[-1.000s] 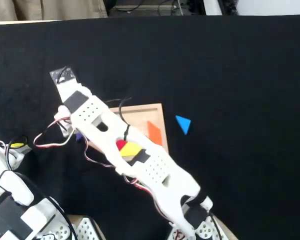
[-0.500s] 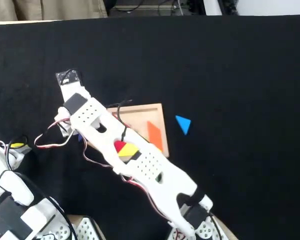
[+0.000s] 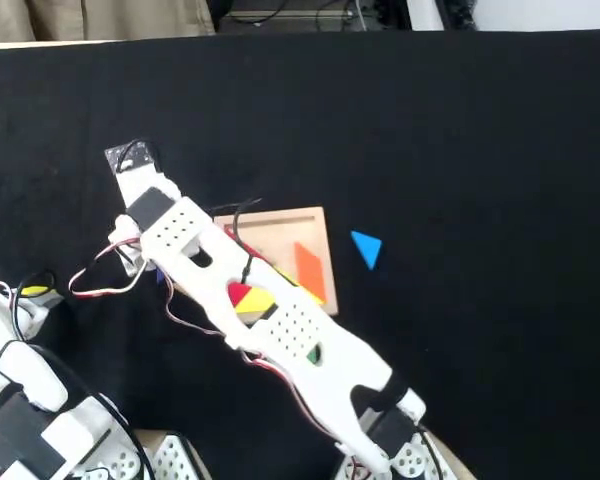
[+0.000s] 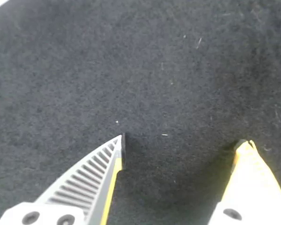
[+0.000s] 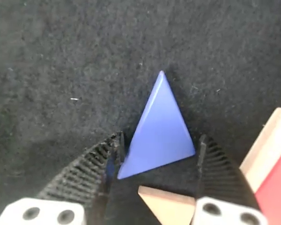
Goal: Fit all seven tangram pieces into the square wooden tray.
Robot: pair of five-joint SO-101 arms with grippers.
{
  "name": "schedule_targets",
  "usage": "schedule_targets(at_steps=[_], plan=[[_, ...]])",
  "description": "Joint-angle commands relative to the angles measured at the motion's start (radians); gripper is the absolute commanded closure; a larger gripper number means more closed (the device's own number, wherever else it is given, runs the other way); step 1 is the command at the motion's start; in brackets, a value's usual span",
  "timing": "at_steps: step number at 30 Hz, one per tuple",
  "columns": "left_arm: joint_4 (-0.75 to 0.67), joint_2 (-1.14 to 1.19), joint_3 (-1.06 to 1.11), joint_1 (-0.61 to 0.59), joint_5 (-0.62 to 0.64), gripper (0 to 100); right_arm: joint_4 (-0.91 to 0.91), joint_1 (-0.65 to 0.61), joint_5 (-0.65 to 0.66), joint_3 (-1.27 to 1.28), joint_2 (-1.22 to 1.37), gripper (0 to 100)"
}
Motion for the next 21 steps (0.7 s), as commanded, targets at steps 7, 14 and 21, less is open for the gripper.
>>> schedule_targets(at_steps=[7, 14, 21], plan=[[-0.012, -0.006, -0.015, 0.013, 0.003, 64, 0.003, 0.014, 0.014, -0.051, -0.010, 81.0], [-0.012, -0.005, -0.016, 0.013, 0.003, 64, 0.146, 0.034, 0.098, -0.248, -0.010, 81.1], [-0.012, -0.005, -0.016, 0.013, 0.003, 64, 0.222, 0.167, 0.433, -0.444, -0.038, 87.4]])
